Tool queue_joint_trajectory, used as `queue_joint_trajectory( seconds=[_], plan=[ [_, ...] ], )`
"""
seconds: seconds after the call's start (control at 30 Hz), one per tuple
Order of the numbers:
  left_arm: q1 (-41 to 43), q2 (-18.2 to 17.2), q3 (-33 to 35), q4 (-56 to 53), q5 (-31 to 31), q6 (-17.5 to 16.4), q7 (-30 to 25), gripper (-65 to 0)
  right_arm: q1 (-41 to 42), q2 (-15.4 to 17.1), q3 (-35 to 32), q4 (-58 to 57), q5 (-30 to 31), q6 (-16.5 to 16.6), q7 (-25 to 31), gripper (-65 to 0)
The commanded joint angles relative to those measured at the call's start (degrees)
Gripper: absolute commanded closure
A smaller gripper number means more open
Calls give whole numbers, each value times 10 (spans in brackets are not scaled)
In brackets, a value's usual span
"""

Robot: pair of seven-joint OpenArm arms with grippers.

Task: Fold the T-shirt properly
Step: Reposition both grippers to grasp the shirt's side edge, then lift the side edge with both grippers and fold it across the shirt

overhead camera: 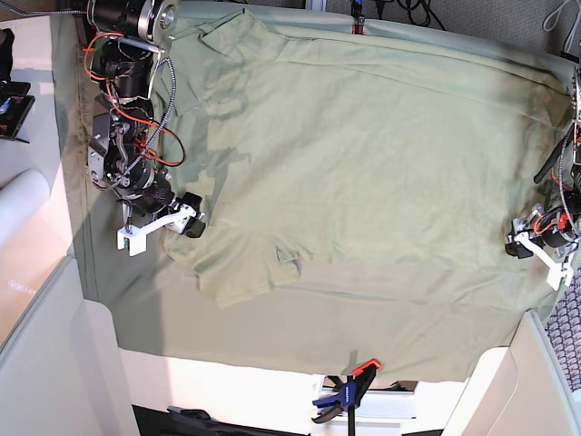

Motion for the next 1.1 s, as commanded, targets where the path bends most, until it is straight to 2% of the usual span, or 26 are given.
queue_joint_trajectory(
  seconds=[0.0, 0.1, 0.13, 0.17, 0.23, 0.33, 0.47, 0.53, 0.6, 0.7, 0.83, 0.93, 1.07],
  plan=[
    [-18, -7, -1, 7, -6, -20, -4, -249, 15, 3, 0, 8, 3, 0, 3, -316],
    [-16, -7, -1, 7, -5, -24, -19, -74, 15, 3, 0, 8, 3, 0, 3, -301],
    [-17, -8, -1, 7, -3, -24, -19, -32, 15, 3, 0, 8, 3, 0, 3, -259],
    [-17, -7, -1, 7, -1, -24, -21, 0, 15, 3, 0, 8, 3, 0, 5, -185],
    [-17, -8, -1, 7, -1, -26, -27, 0, 15, 3, 0, 8, 3, 0, 5, 0],
    [-19, -10, -1, 7, -2, -48, -35, 0, 15, 5, 0, 8, 8, 2, 2, 0],
    [-18, -25, -1, 7, -36, -138, -33, 0, 15, 14, 0, 20, 20, 3, -31, 0],
    [-18, -36, -1, 7, -66, -140, -17, 0, 8, 25, 0, 38, 40, 5, -52, 0],
    [-16, -48, -1, 9, -106, -140, 28, 0, -8, 38, 0, 71, 71, 25, -61, 0],
    [-3, -66, -1, 22, -147, -140, 90, 0, -45, 59, 0, 133, 115, 34, -92, 0],
    [45, -90, -1, 88, -213, -140, 163, 0, -100, 88, 0, 210, 175, 37, -140, 0],
    [99, -114, -1, 166, -274, -140, 219, 0, -136, 105, 1, 253, 179, 37, -143, 0],
    [169, -155, -1, 266, -296, -140, 228, 0, -184, 127, 1, 297, 186, 37, -144, 0]
  ],
)
